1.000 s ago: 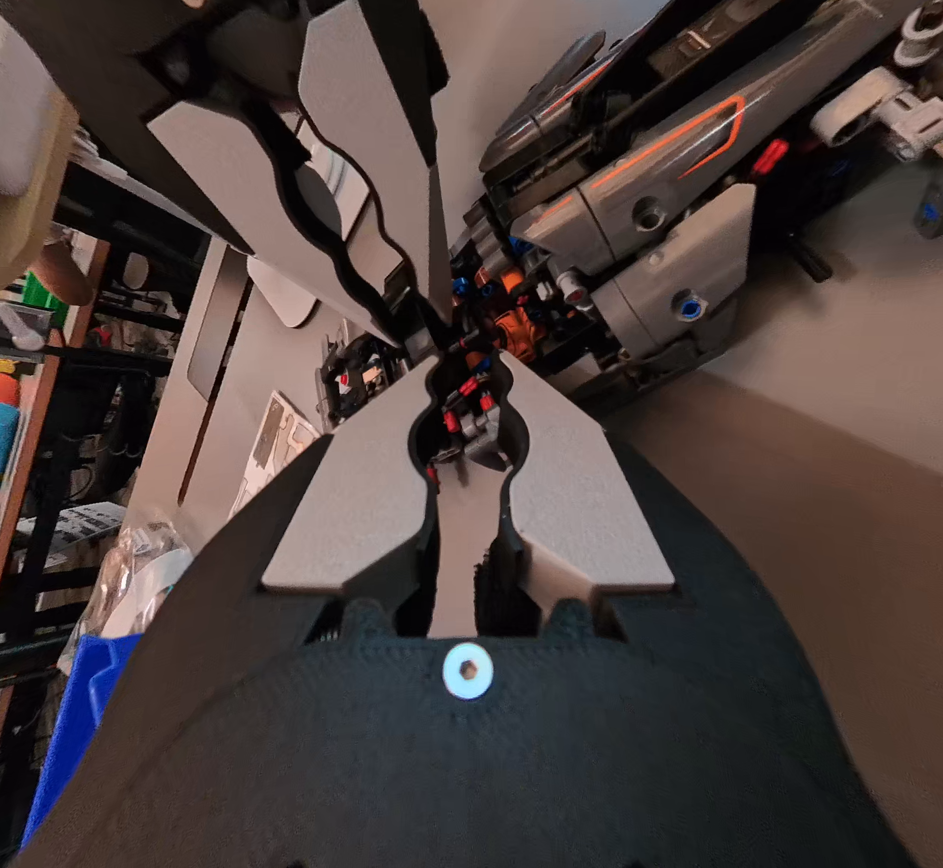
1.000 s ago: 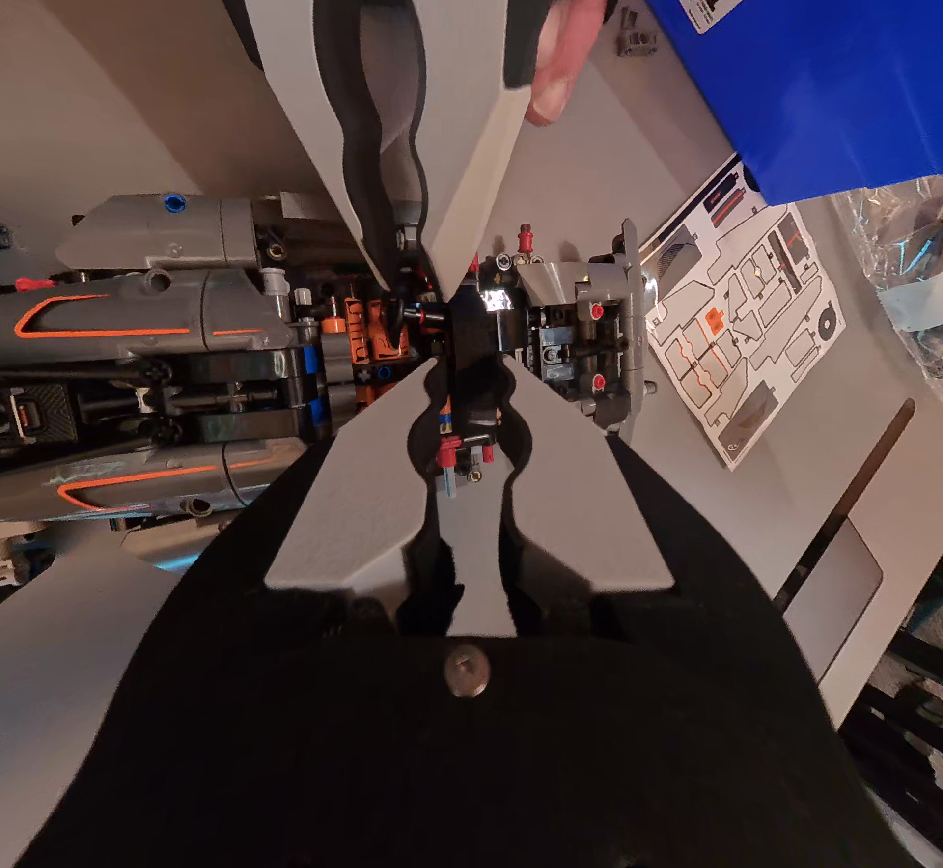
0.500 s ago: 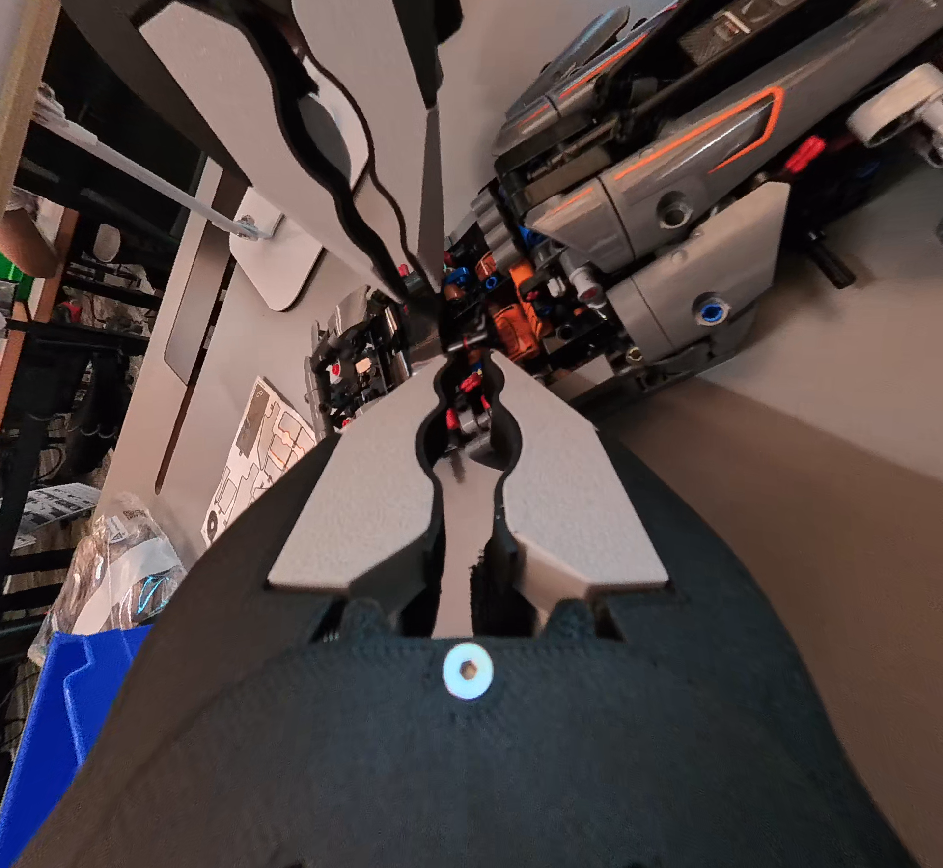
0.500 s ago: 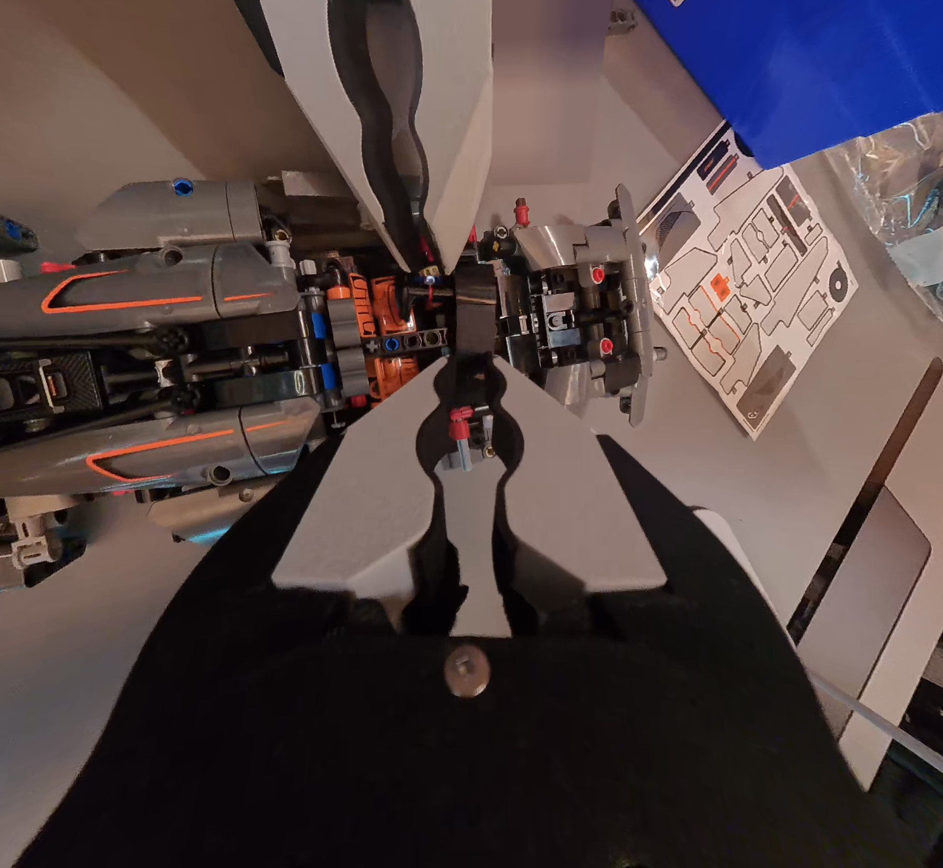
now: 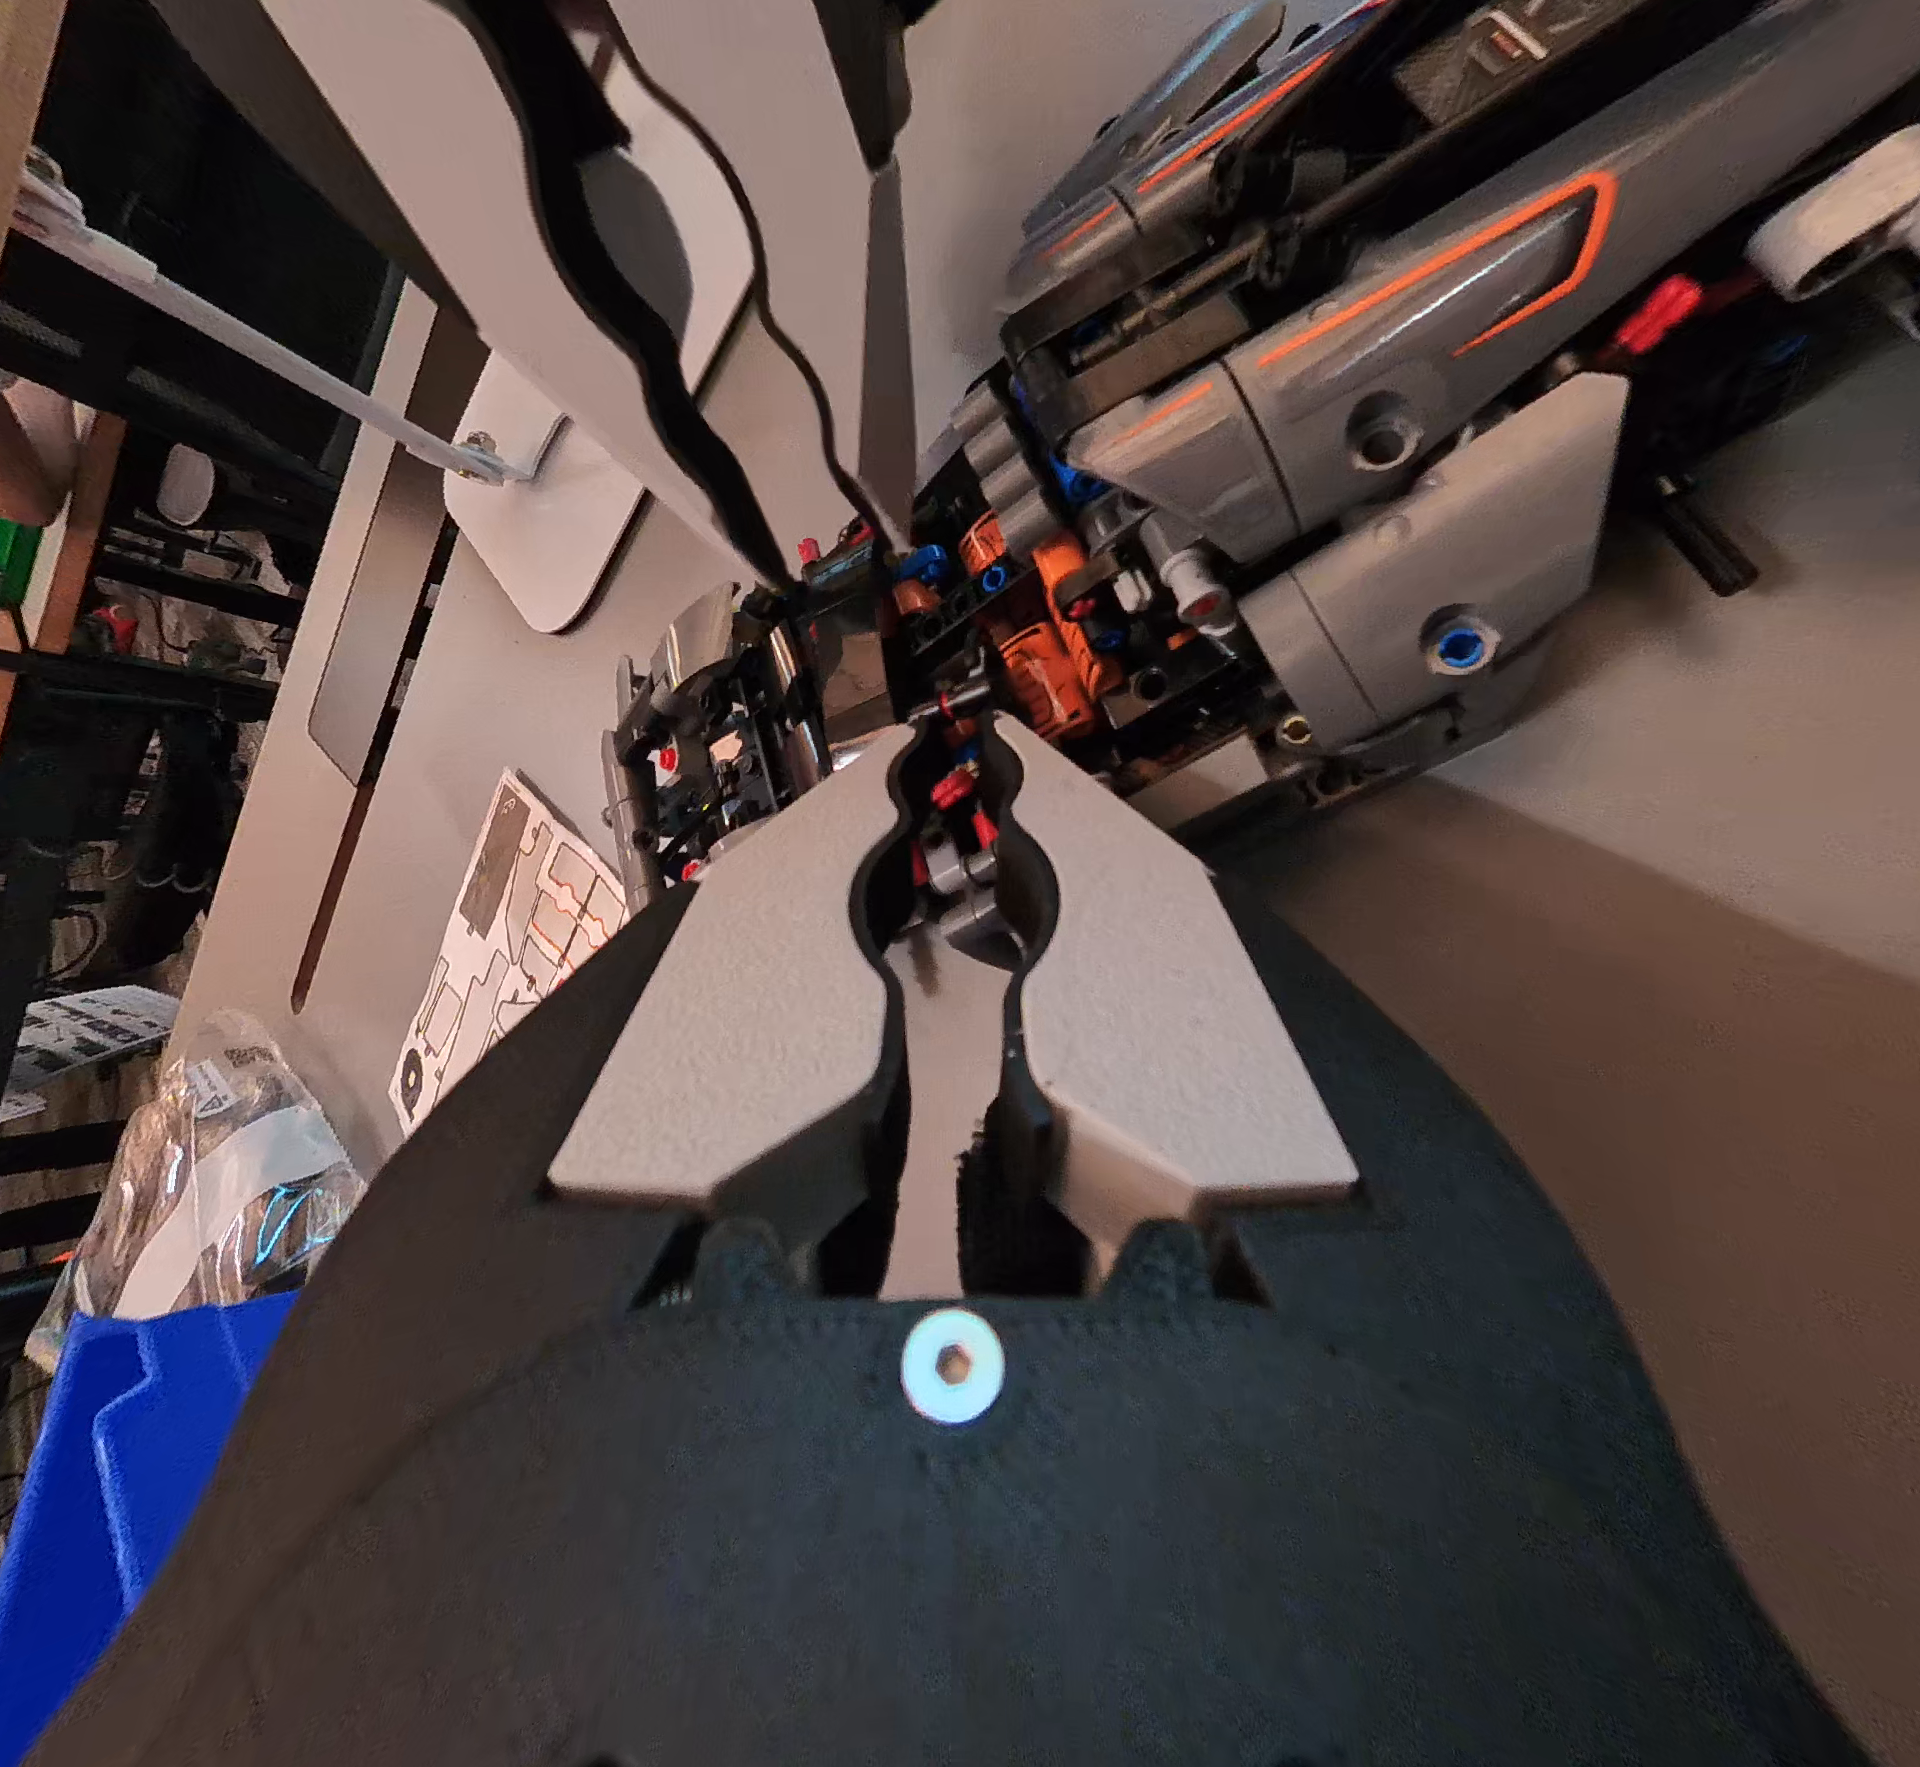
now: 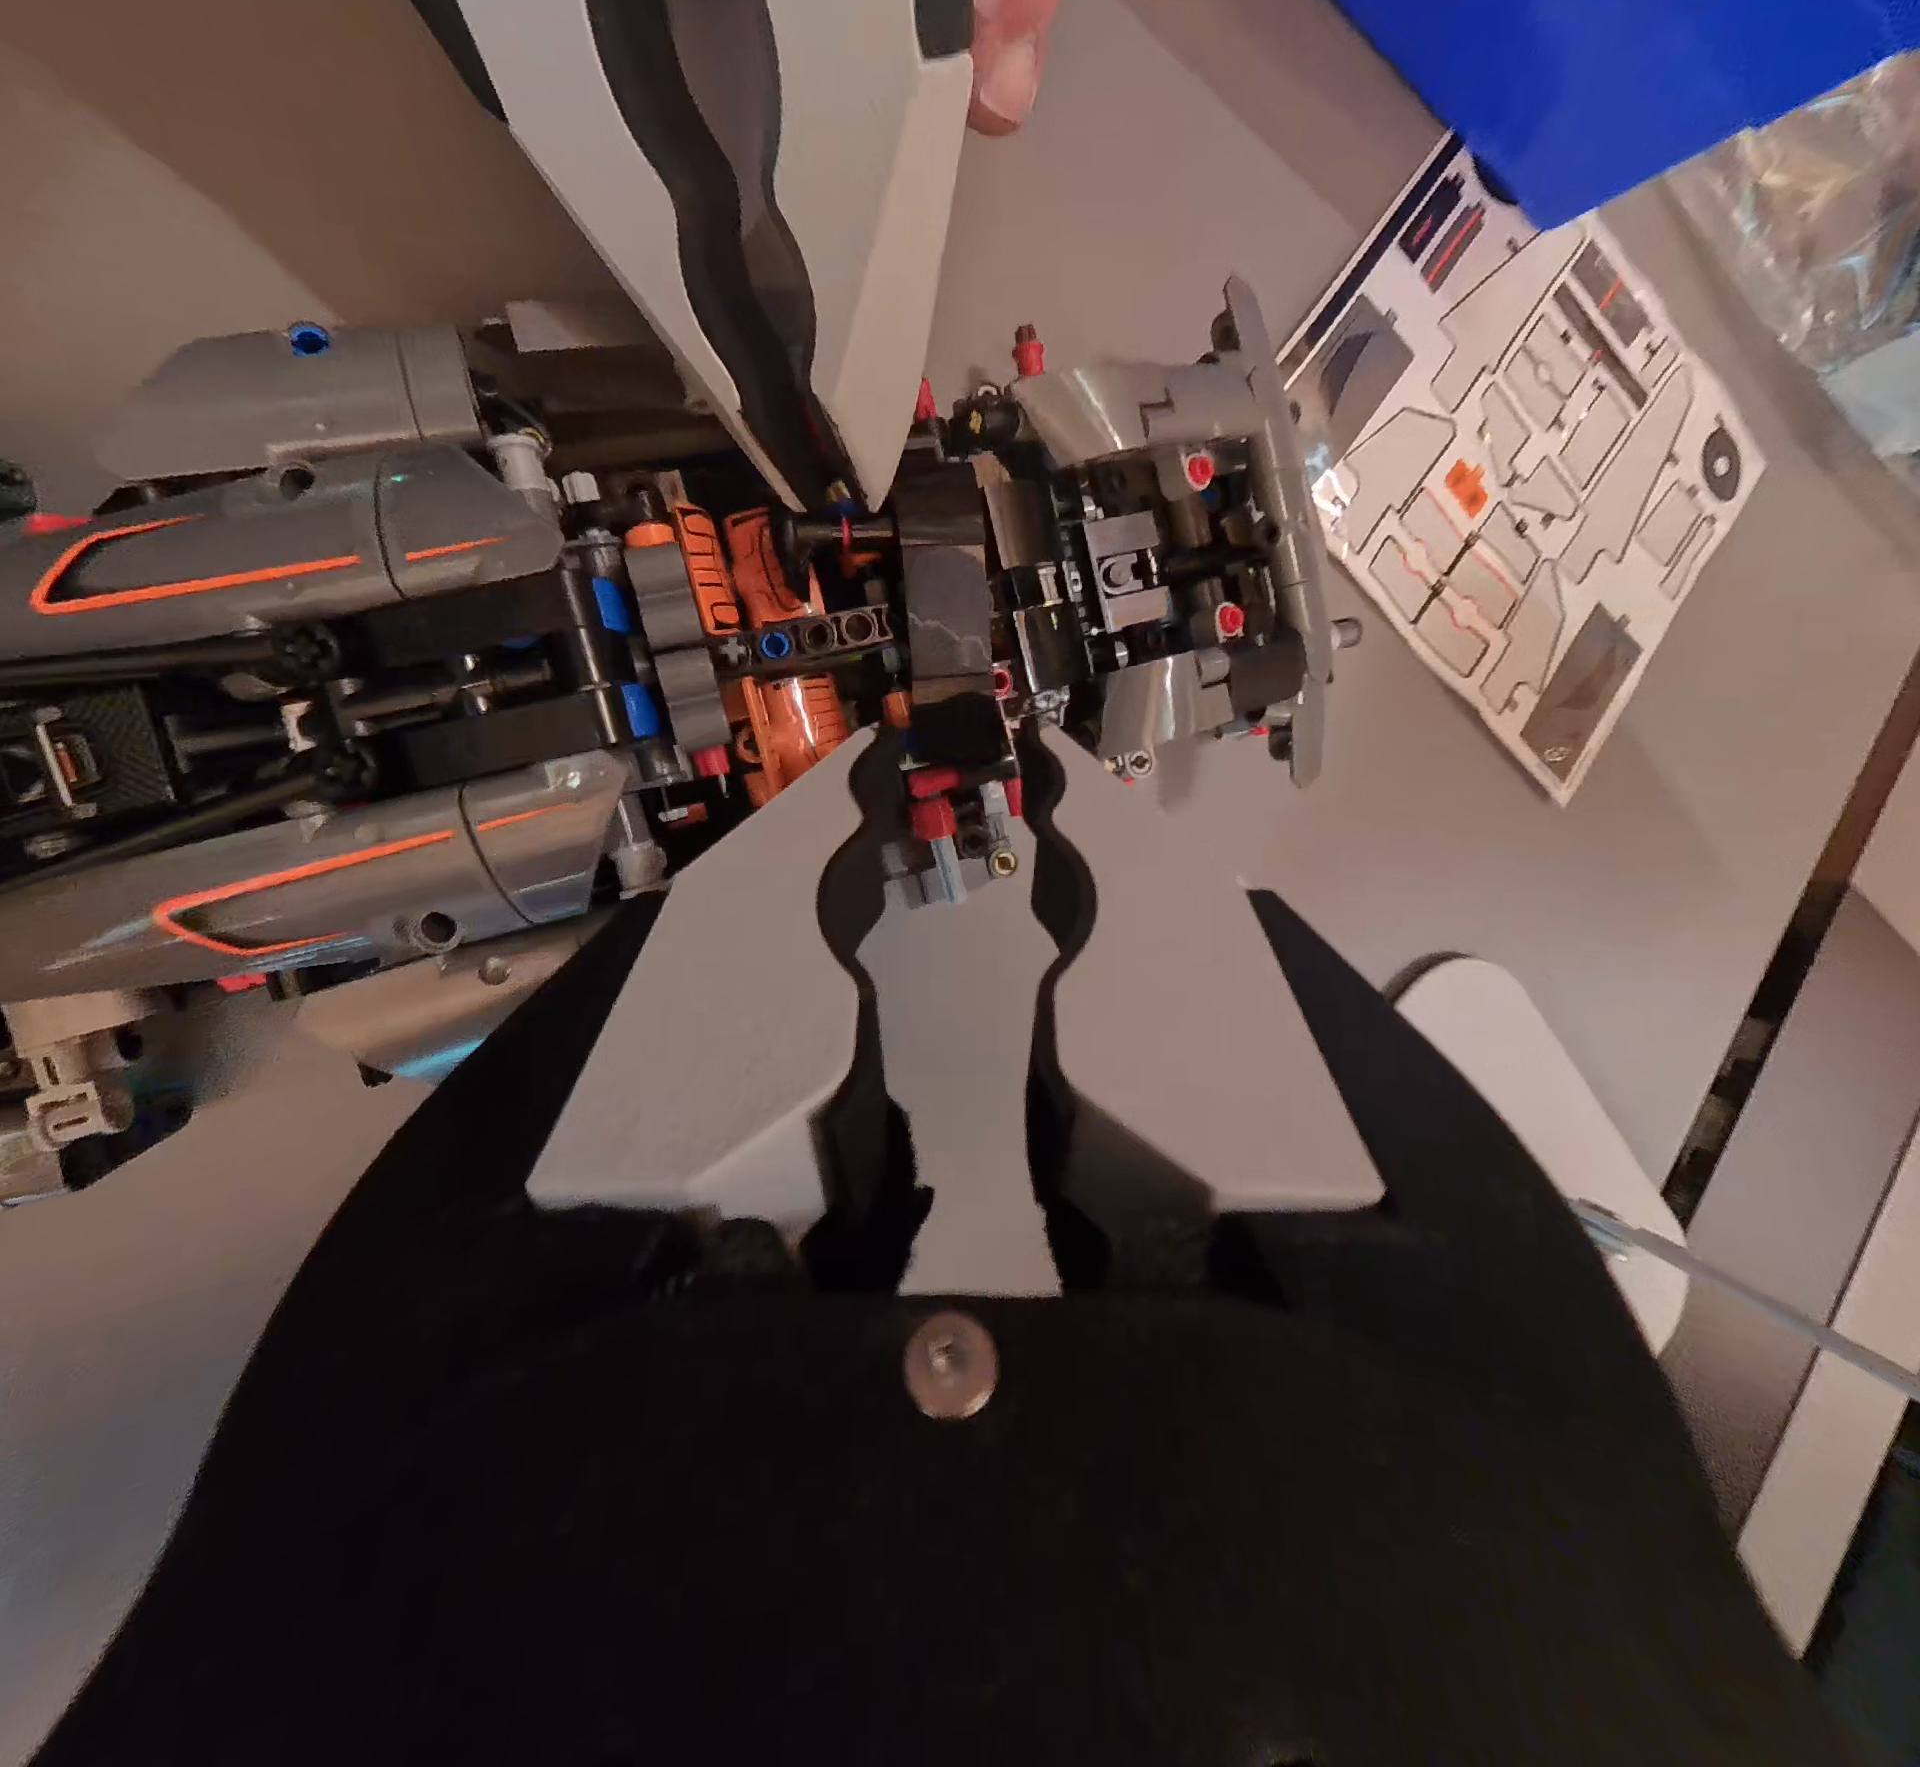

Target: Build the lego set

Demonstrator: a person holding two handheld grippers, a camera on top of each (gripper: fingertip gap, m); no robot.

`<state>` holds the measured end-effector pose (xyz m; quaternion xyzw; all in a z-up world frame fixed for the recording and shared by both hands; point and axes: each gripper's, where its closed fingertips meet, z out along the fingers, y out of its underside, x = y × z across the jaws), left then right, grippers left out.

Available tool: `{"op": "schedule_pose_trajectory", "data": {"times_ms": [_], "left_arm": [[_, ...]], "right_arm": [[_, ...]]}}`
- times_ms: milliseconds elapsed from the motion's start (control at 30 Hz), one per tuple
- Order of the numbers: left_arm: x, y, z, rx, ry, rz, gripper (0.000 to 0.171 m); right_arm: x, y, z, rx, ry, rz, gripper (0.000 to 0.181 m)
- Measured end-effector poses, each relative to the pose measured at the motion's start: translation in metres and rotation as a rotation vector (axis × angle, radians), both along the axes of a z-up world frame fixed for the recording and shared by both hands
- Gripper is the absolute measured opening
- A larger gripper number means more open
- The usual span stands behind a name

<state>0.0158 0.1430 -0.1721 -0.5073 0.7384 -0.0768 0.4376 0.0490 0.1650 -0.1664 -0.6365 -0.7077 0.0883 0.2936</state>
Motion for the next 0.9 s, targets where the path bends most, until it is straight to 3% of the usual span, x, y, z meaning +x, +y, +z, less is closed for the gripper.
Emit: {"op": "schedule_pose_trajectory", "data": {"times_ms": [67, 567, 900], "left_arm": [[0.0, 0.0, 0.0, 0.001, 0.001, -0.002, 0.005], [0.0, 0.0, 0.001, -0.001, -0.004, -0.008, 0.005], [0.0, -0.002, 0.011, -0.053, -0.044, -0.041, 0.016]], "right_arm": [[-0.001, 0.0, -0.004, -0.005, -0.007, 0.006, 0.015], [-0.005, 0.007, -0.005, 0.005, -0.062, 0.008, 0.014], [-0.006, 0.008, -0.006, 0.002, -0.057, -0.002, 0.015]]}}
